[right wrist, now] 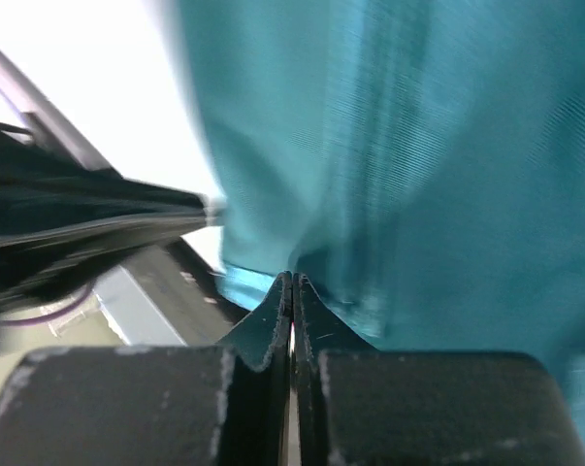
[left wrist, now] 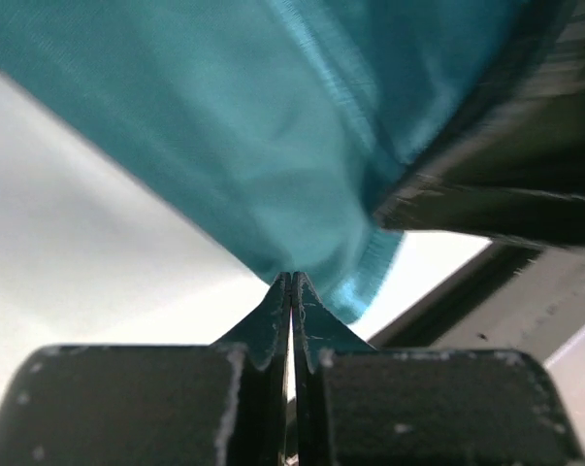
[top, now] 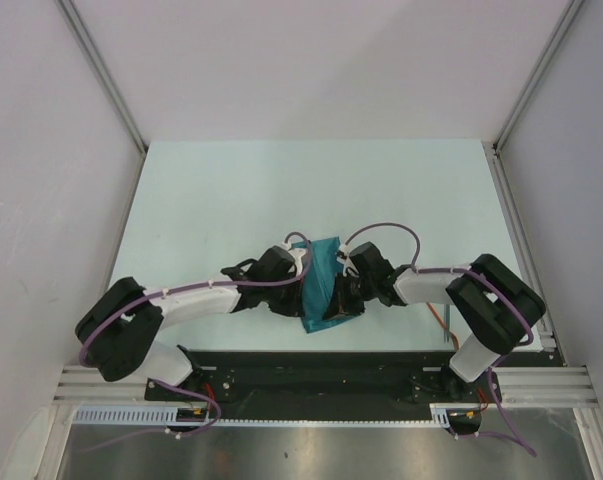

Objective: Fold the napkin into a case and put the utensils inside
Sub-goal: Fold the lower triangle-folded napkin at the center of the board.

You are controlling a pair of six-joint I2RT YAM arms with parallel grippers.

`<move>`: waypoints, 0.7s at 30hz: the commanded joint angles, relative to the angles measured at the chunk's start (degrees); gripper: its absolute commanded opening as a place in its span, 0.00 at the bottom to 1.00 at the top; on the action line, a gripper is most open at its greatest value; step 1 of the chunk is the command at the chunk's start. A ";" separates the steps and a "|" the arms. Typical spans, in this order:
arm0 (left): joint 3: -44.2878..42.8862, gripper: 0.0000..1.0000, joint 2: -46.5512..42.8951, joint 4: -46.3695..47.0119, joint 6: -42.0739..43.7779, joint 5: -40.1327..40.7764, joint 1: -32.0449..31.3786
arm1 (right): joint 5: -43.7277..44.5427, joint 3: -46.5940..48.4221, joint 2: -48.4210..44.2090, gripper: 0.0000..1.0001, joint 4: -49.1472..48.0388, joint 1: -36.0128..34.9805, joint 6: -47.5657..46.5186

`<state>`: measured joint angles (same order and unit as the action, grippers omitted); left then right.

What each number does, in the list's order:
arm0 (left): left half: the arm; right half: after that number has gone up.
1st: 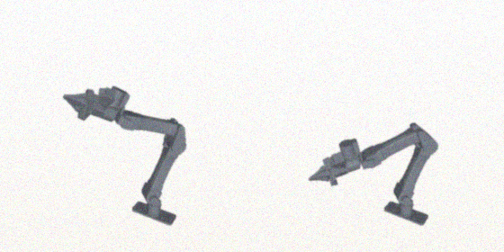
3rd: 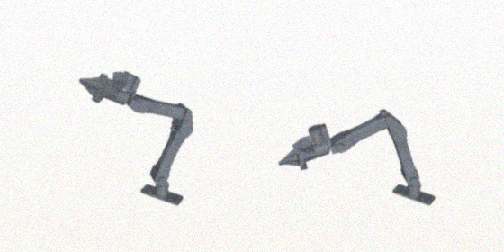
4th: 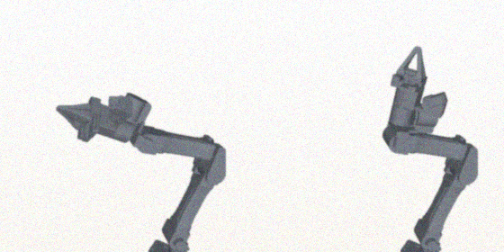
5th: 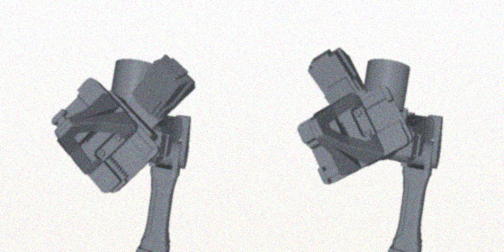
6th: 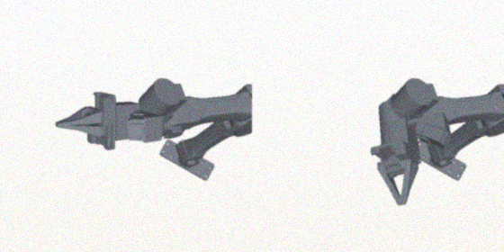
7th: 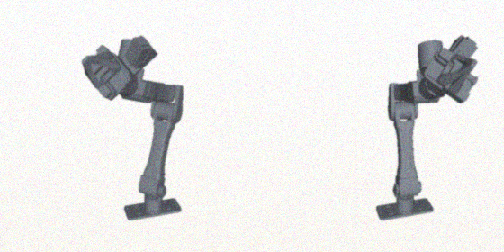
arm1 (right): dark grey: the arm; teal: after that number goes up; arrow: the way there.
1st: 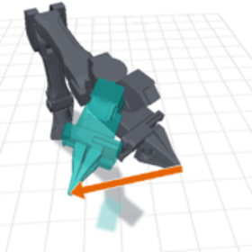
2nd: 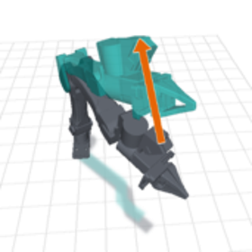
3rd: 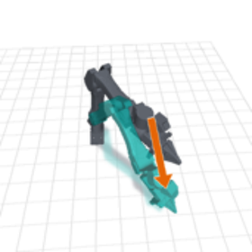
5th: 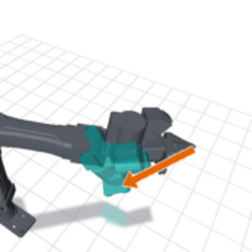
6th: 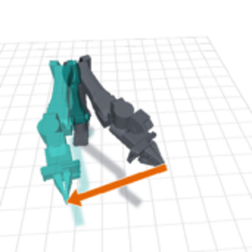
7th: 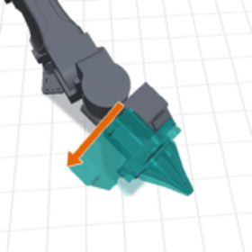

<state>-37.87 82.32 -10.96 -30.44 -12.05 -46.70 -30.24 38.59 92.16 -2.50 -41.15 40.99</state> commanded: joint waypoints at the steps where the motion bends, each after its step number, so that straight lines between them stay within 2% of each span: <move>1: -4.84 0.02 -3.14 -1.70 0.47 -3.49 0.29 | -1.14 -2.20 2.06 0.01 -4.79 0.80 0.76; 4: -5.38 0.01 -1.03 1.27 -1.11 -7.10 0.29 | -1.23 -2.46 2.76 0.01 -5.40 1.16 0.76; 10: 0.77 0.00 4.15 9.28 -5.76 -12.28 0.20 | -1.31 -2.73 3.29 0.01 -5.85 1.33 0.93; 16: 6.31 0.00 5.57 7.97 -6.74 -10.71 0.29 | -1.49 -2.73 3.47 0.01 -6.02 1.68 0.76; 21: -0.09 0.02 1.27 3.94 -3.06 -9.56 1.95 | -1.67 -2.47 3.73 0.01 -6.38 1.86 0.84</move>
<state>-34.24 86.67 -1.63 -36.75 -23.77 -46.30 -32.08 36.42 95.15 -7.66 -39.72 42.02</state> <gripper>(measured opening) 0.006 0.012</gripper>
